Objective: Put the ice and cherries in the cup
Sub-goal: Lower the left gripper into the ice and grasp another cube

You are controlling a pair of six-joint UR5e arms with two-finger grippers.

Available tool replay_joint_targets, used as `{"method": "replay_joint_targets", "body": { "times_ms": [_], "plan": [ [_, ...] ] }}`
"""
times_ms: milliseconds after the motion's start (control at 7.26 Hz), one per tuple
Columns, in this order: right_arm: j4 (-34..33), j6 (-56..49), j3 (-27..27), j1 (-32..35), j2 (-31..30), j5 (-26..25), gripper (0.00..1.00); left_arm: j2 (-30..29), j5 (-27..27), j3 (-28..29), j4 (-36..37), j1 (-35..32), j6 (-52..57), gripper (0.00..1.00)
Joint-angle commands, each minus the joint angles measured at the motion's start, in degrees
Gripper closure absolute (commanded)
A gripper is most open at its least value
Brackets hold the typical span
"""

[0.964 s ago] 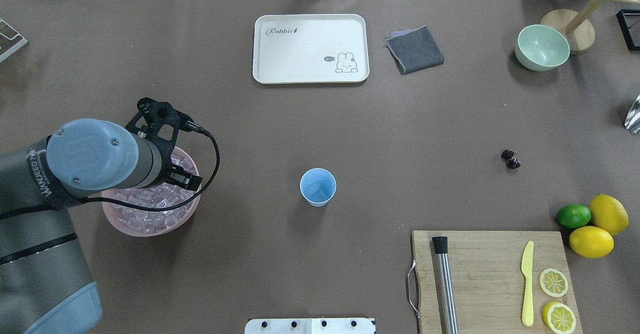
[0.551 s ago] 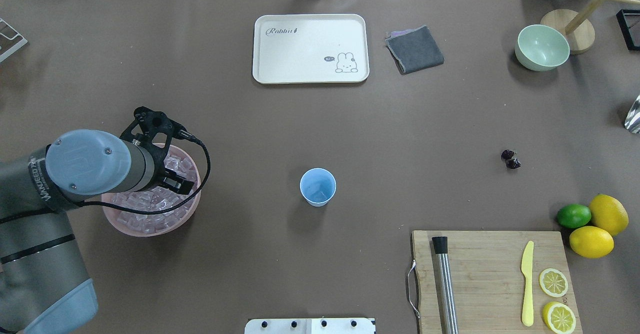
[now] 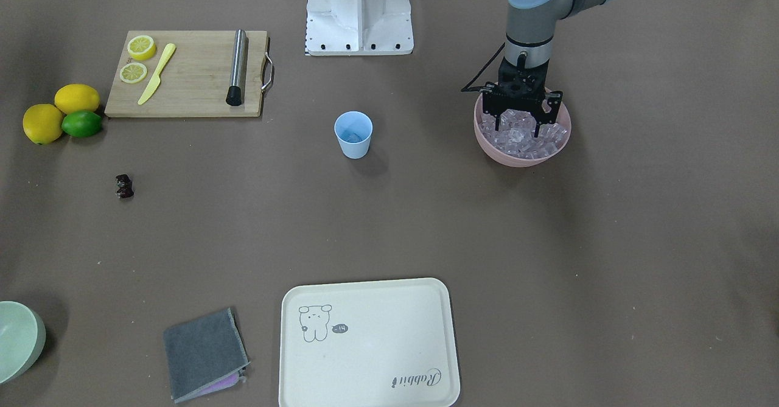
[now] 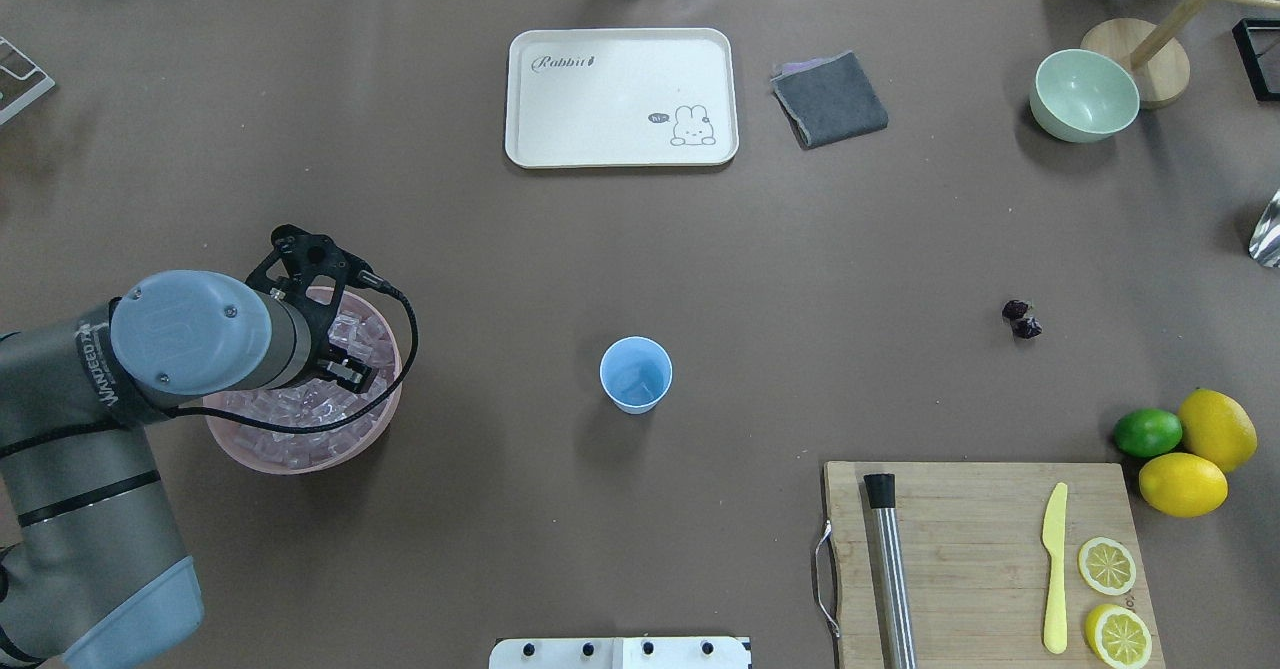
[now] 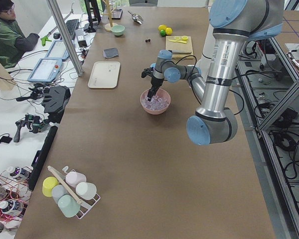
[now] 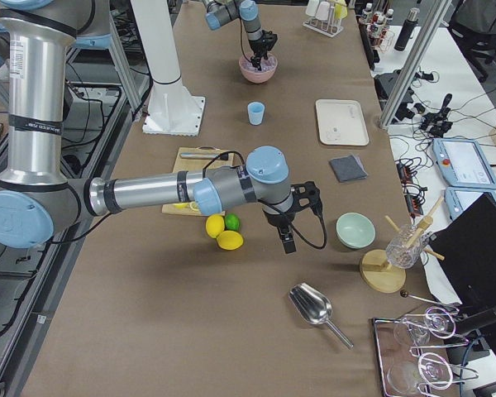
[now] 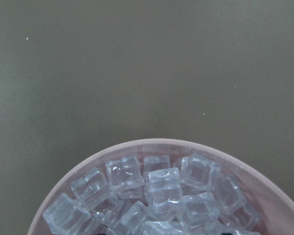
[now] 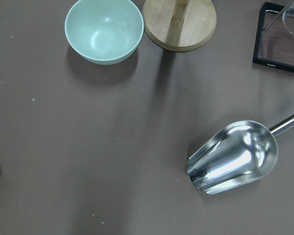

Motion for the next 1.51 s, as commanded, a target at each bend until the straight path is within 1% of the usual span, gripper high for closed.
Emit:
{"method": "replay_joint_targets", "body": {
  "times_ms": [0,138,413,551,689,1239,1377],
  "plan": [
    [0.0,0.0,0.0,0.0,0.0,0.0,0.00,-0.3,0.1,1.0,0.0,0.1,0.0,0.18],
    [0.0,0.0,0.0,0.0,0.0,0.0,0.00,-0.4,0.1,1.2,0.0,0.1,0.0,0.19],
    [0.0,0.0,0.0,0.0,0.0,0.0,0.00,-0.5,0.1,1.2,0.0,0.2,0.0,0.31],
    [0.0,0.0,0.0,0.0,0.0,0.0,0.00,-0.6,0.2,1.8,-0.1,0.2,0.0,0.35],
    [0.0,-0.1,0.0,0.0,0.0,0.0,0.00,-0.6,0.1,1.8,-0.1,0.2,0.0,0.43],
    [0.0,0.0,0.0,0.0,0.0,0.0,0.00,-0.8,-0.2,1.2,-0.1,0.2,0.0,0.95],
    [0.0,-0.1,0.0,0.0,0.0,0.0,0.00,-0.8,-0.2,1.1,-0.1,0.2,0.0,1.00]
  ]
}}
